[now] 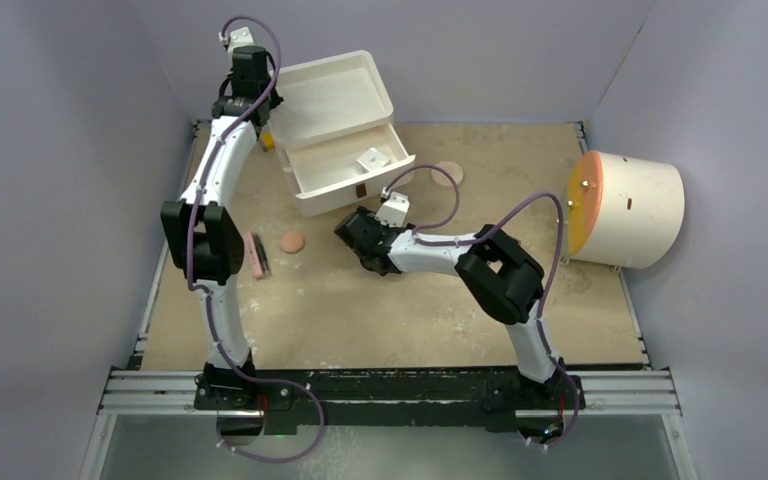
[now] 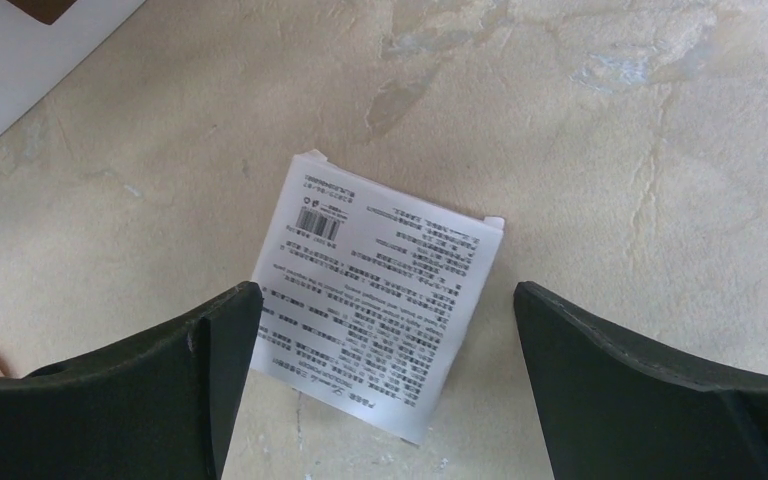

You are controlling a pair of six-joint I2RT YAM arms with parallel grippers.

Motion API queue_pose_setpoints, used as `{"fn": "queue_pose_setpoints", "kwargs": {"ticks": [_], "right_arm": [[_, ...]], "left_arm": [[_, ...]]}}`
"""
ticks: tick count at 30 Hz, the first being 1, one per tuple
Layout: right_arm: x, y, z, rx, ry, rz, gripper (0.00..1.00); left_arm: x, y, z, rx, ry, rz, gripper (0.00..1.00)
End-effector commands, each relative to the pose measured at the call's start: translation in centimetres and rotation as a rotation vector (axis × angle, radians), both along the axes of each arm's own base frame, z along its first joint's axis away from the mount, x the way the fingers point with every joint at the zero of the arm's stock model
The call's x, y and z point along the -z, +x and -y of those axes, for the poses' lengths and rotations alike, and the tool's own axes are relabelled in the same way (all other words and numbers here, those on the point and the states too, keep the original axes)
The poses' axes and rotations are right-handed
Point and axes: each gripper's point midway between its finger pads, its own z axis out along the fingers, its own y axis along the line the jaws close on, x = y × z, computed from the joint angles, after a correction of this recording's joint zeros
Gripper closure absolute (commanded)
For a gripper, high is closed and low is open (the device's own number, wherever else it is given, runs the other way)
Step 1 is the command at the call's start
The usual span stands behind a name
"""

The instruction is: Organize the makeup

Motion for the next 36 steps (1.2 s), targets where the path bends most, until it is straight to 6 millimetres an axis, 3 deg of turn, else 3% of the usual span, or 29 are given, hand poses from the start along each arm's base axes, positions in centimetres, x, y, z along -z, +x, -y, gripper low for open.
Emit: {"fn": "queue_pose_setpoints", "kwargs": {"ticks": [1, 8, 26, 36], "right_arm": [[-2.1, 0.1, 0.2, 0.004, 0.050, 0.058, 0.01], [-3.2, 0.1, 0.5, 0.026, 0.084, 0.099, 0.01], [-2.2, 0.9, -2.6, -0.015, -0.012, 0.031, 0.01], [-1.4, -0.1, -0.2, 0.032, -0.127, -0.024, 0.01]], "left_arm": [[8.8, -2.5, -0.5, 0.018, -0.024, -0.275, 1.00], [9.0, -2.6, -0.5, 0.020, -0.025, -0.279, 1.00], [9.1, -2.7, -0.8, 0.021, -0.006, -0.289, 1.00], [9.5, -2.6, -0.8, 0.030, -0.007, -0.294, 1.00]]}}
